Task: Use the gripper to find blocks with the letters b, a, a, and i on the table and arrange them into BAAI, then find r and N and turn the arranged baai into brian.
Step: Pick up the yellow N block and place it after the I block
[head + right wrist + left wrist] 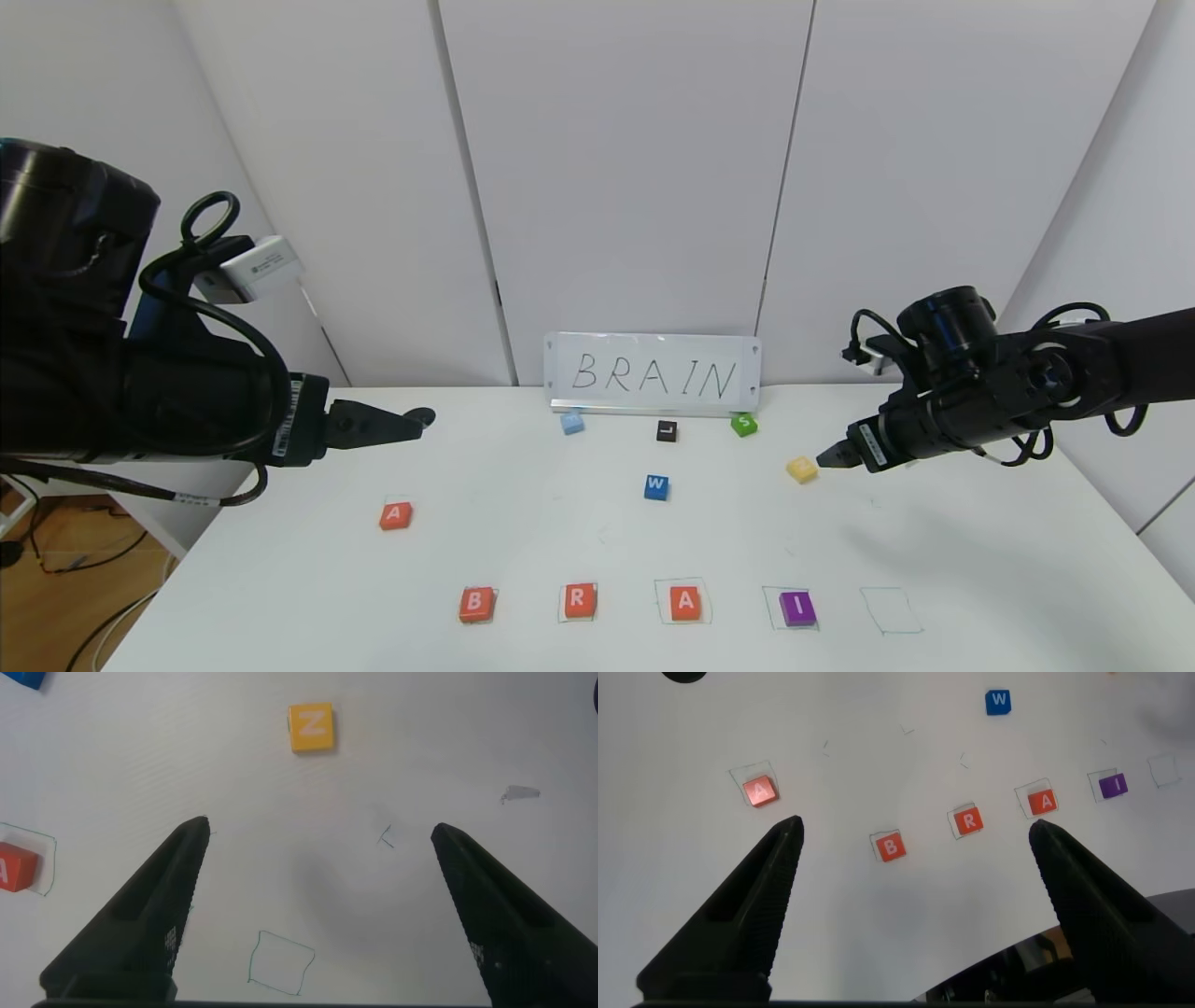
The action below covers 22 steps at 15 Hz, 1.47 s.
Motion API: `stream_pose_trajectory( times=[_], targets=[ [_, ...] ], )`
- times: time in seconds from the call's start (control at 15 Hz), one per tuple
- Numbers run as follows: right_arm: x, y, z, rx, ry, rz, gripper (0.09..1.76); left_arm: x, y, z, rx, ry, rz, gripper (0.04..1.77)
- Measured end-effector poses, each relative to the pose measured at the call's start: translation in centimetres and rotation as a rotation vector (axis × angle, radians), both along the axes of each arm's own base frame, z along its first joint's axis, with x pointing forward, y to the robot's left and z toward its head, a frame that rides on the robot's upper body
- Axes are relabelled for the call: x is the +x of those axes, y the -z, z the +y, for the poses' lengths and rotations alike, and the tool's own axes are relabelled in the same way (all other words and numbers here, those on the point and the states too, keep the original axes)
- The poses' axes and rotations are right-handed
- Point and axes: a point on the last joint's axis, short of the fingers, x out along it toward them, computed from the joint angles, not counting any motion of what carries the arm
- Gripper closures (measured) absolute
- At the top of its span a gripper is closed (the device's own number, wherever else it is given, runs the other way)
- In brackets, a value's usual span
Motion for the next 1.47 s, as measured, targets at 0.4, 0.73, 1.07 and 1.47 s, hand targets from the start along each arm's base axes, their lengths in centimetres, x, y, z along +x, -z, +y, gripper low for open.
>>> stream_pose_trajectory(
  times=[0.4,0.73,1.07,1.47],
  targets=[
    [0.9,0.3,0.6,-0.033,-0.019,0.027,0.14,0.7,-0.3,1.3,0.017,-0.049,-0.037,0.09],
    [5.0,4.3,2.5,-0.089,-0.064,0.104,0.14,1.2,-0.3,2.2,0.023,-0.088,-0.041,0.09],
    [5.5,6.0,2.9,-0.096,-0.070,0.136,0.14,1.3,-0.3,2.2,0.023,-0.089,-0.039,0.09],
    [5.6,6.3,2.9,-0.097,-0.070,0.143,0.14,1.3,-0.3,2.2,0.023,-0.088,-0.039,0.09]
  ],
)
